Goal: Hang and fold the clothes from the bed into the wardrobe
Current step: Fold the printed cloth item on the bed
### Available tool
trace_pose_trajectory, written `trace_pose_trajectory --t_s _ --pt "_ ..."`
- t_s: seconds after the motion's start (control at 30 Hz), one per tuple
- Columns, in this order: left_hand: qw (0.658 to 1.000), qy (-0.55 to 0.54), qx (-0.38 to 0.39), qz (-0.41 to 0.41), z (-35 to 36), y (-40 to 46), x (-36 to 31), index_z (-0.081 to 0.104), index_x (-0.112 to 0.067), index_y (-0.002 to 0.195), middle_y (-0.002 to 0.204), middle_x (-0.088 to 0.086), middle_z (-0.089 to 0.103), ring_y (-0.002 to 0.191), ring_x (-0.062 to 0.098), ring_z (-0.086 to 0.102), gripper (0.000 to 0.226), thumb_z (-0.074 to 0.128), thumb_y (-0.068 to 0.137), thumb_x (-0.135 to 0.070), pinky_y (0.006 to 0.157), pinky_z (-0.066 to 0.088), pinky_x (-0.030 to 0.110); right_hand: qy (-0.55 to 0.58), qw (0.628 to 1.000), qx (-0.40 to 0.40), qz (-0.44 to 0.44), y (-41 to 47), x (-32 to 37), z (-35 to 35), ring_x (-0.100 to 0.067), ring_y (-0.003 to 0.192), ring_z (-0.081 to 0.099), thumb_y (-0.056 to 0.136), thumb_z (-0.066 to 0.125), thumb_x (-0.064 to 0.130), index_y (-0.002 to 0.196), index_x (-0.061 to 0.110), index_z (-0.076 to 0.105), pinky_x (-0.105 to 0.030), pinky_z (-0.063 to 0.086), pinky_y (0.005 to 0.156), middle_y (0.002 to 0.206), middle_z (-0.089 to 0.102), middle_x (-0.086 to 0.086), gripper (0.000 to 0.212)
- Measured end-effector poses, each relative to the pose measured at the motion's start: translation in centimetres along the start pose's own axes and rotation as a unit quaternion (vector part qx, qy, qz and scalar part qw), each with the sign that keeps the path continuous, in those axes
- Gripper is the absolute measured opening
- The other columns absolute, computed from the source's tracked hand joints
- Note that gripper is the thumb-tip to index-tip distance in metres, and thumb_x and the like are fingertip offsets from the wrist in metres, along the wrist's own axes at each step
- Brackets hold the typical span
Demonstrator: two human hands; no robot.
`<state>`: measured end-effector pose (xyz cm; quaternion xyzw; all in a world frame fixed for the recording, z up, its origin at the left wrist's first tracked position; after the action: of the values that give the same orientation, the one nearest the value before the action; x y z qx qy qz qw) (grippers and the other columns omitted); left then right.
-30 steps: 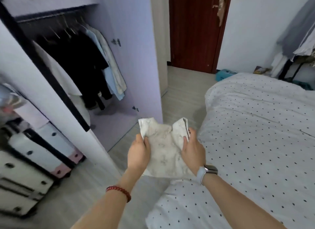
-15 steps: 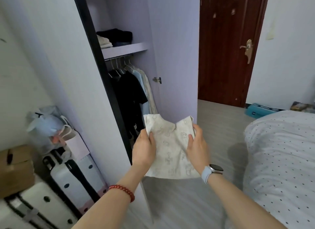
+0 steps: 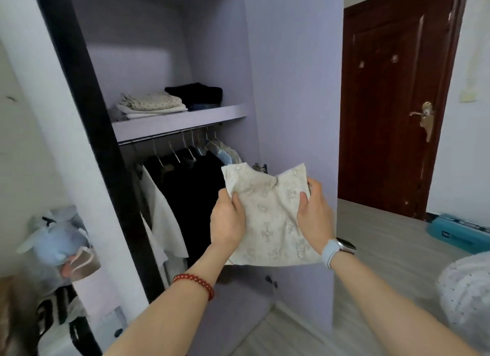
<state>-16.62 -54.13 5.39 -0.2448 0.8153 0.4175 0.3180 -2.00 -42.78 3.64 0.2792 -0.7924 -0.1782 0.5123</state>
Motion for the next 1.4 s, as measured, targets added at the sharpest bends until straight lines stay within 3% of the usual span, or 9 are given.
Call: trace_pose_trajectory --t_s 0.2,0.37,0.53,0.67,0.77,0.9,1.07,1.27,1.4 --pt "0.998 -0.021 -0.038 -0.04 5.6 12.8 0.5 0.043 -0.007 0.09 0.076 0.002 0.052 0.064 0.017 0.05 0.024 0.033 0.1 -0.027 0.057 0.039 0.029 0.058 0.997 0.019 -0.044 14.4 -2.5 4.8 -0.03 0.092 0.058 0.099 0.035 0.016 0.13 0.012 0.038 -0.039 0.046 0.074 0.12 0.058 -0.004 0.032" --pt "0.995 0.002 -0.099 -0.034 4.6 21.3 1.6 0.045 -0.006 0.095 0.081 0.003 0.054 0.072 0.021 0.052 0.025 0.033 0.1 -0.027 0.065 0.044 0.035 0.096 0.991 0.029 -0.09 22.5 0.0 10.1 -0.033 0.089 0.059 0.098 0.035 0.014 0.128 0.012 0.039 -0.036 0.043 0.07 0.115 0.058 0.003 0.03" --pt "0.983 0.043 -0.179 0.016 0.4 30.4 2.0 0.041 -0.007 0.09 0.071 -0.001 0.047 0.064 0.014 0.044 0.021 0.032 0.101 -0.023 0.057 0.029 0.032 0.171 0.972 0.035 -0.155 29.9 5.3 16.2 -0.029 0.083 0.06 0.099 0.034 0.014 0.127 0.016 0.038 -0.04 0.047 0.072 0.104 0.053 0.012 0.029" --pt "0.965 0.066 -0.247 0.065 -4.6 38.0 1.6 0.04 -0.008 0.093 0.073 -0.002 0.045 0.068 0.016 0.043 0.019 0.031 0.101 -0.023 0.063 0.033 0.033 0.236 0.948 0.007 -0.213 36.2 11.7 20.4 -0.021 0.079 0.056 0.098 0.035 0.013 0.129 0.017 0.037 -0.039 0.046 0.071 0.104 0.055 0.011 0.031" --pt "0.943 0.08 -0.306 0.099 -9.0 44.2 2.0 0.039 -0.008 0.093 0.071 -0.002 0.044 0.065 0.016 0.043 0.02 0.029 0.102 -0.024 0.06 0.034 0.034 0.26 0.93 -0.024 -0.258 41.3 17.6 24.2 -0.021 0.075 0.056 0.098 0.035 0.014 0.13 0.018 0.037 -0.037 0.045 0.068 0.091 0.052 0.021 0.032" --pt "0.922 0.114 -0.355 0.109 -13.7 50.8 4.0 0.037 -0.01 0.094 0.072 -0.003 0.044 0.062 0.01 0.042 0.021 0.027 0.102 -0.026 0.051 0.03 0.026 0.271 0.923 -0.01 -0.272 46.7 23.5 29.8 -0.028 0.077 0.057 0.099 0.033 0.017 0.131 0.024 0.035 -0.041 0.046 0.07 0.09 0.054 0.01 0.033" --pt "0.905 0.16 -0.389 0.063 -17.9 59.8 8.7 0.037 -0.009 0.098 0.072 -0.003 0.044 0.071 0.021 0.047 0.024 0.024 0.102 -0.028 0.061 0.034 0.032 0.246 0.924 0.015 -0.292 52.6 29.2 38.2 -0.03 0.082 0.055 0.097 0.028 0.016 0.132 0.03 0.031 -0.038 0.042 0.072 0.094 0.057 0.002 0.038" --pt "0.907 0.153 -0.391 -0.029 -19.7 68.0 15.1 0.041 -0.001 0.113 0.095 0.012 0.052 0.08 0.025 0.047 0.034 0.024 0.103 -0.029 0.068 0.034 0.033 0.241 0.91 0.031 -0.335 57.6 32.1 47.0 -0.029 0.078 0.054 0.094 0.031 0.009 0.129 0.024 0.032 -0.034 0.038 0.065 0.096 0.051 0.005 0.038" --pt "0.917 0.253 -0.276 -0.14 -19.0 72.4 19.5 0.036 -0.002 0.127 0.12 0.019 0.055 0.101 0.032 0.055 0.04 0.023 0.103 -0.03 0.072 0.039 0.031 0.118 0.94 0.141 -0.289 61.2 31.0 54.9 -0.036 0.093 0.056 0.094 0.034 0.012 0.128 0.014 0.032 -0.036 0.041 0.069 0.113 0.055 -0.013 0.033"
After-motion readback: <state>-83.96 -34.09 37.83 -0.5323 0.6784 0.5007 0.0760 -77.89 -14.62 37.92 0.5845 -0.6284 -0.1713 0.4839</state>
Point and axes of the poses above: each hand's wrist, its own y-axis towards the middle knuckle, its own z-axis out of the palm, x = y × z, the point moved 4 cm from there along y, towards the middle knuckle
